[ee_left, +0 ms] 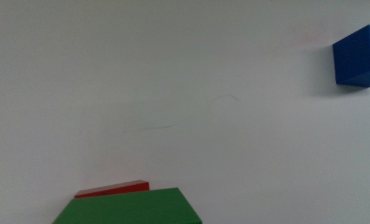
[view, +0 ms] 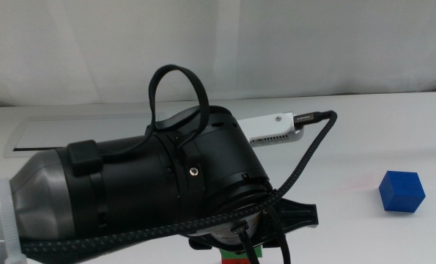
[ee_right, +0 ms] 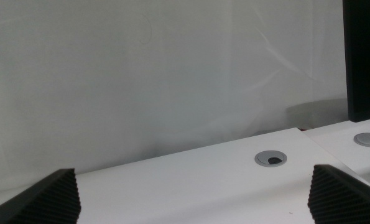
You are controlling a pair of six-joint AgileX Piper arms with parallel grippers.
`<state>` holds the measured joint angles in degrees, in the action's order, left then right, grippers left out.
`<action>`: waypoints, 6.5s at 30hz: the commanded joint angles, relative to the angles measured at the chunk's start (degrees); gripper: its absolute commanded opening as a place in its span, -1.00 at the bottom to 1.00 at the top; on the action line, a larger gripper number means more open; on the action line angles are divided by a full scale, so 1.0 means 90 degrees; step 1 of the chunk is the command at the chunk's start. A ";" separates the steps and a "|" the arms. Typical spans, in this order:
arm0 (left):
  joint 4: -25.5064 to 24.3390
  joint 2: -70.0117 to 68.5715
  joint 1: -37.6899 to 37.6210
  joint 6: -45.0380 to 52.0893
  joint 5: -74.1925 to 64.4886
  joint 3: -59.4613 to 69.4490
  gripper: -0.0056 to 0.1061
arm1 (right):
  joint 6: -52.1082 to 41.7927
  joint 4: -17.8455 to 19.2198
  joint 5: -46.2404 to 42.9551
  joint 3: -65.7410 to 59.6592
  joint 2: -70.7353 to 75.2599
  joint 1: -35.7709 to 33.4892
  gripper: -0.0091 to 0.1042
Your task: Stack red cubes first, then green, then blue cubes in a specific spot.
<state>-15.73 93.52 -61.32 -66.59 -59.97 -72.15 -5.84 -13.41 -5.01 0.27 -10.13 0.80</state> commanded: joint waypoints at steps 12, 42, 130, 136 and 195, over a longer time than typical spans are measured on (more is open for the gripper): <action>0.0153 0.0653 -0.0037 -0.0404 -0.0081 -0.0017 -0.95 | -0.0016 0.0040 -0.0004 -0.0263 -0.0013 0.0046 0.98; -0.0035 0.1296 -0.0037 -0.0312 0.0207 -0.0017 -0.91 | -0.0016 0.0040 -0.0017 -0.0263 -0.0013 0.0046 0.98; 0.1997 -0.8677 0.6947 0.7105 0.4427 0.6449 -0.93 | 0.0524 0.0379 0.3184 0.3316 -0.1496 0.0046 0.98; 0.2147 -0.8902 0.6947 0.7116 0.5310 0.7234 -0.93 | 0.0994 0.0966 0.4625 0.4927 -0.3024 0.0046 0.98; 0.2172 -0.9261 0.6947 0.7072 0.5598 0.7474 -0.95 | 0.2453 0.1684 0.5734 0.6383 -0.9798 -0.1103 0.98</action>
<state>3.03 10.58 1.02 -2.59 -10.28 -5.10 15.67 0.66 48.34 58.45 -97.90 -8.98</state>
